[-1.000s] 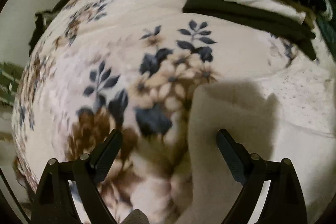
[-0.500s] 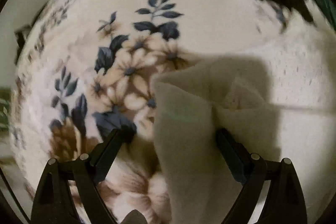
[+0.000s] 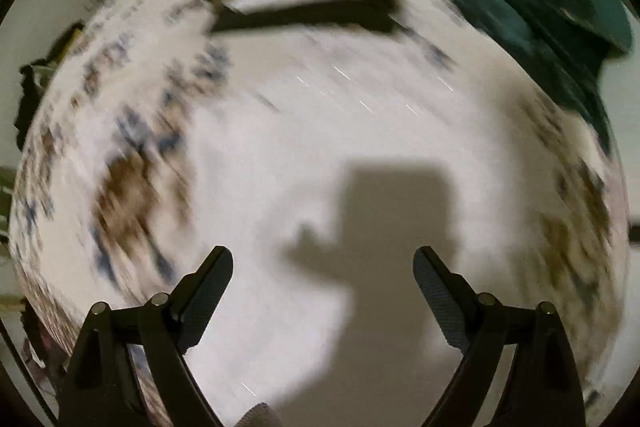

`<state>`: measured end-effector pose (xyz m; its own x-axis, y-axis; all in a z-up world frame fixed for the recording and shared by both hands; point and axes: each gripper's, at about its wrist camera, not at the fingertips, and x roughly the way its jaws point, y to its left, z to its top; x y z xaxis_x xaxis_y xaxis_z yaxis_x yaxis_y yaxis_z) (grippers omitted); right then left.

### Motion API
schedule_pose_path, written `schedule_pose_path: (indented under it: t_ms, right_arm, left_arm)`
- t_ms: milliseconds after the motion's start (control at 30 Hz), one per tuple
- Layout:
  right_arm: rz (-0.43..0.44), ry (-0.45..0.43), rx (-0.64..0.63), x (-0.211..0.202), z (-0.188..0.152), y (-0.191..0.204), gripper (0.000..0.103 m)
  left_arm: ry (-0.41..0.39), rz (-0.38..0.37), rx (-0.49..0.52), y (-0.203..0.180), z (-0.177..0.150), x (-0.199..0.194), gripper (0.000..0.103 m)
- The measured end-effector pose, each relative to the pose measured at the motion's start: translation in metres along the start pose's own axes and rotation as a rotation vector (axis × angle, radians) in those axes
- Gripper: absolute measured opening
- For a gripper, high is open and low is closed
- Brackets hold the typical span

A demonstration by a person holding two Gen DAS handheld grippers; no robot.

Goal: Fold small clothes

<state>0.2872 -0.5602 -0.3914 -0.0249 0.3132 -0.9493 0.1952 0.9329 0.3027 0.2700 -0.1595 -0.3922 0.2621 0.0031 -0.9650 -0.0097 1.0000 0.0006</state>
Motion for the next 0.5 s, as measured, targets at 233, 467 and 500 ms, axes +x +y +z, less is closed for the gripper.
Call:
schedule_pose_path:
  t_ms: [233, 467, 500]
  right_arm:
    - [0.084, 0.044, -0.106, 0.014, 0.061, -0.053, 0.061]
    - [0.169, 0.132, -0.159, 0.083, 0.121, -0.055, 0.061]
    - [0.195, 0.144, -0.148, 0.094, 0.127, -0.055, 0.061]
  left_arm:
    - [0.243, -0.096, 0.035, -0.145, -0.124, 0.035, 0.092]
    - [0.291, -0.043, 0.149, -0.242, -0.188, 0.074, 0.092]
    - [0.292, -0.012, 0.166, -0.248, -0.194, 0.081, 0.092]
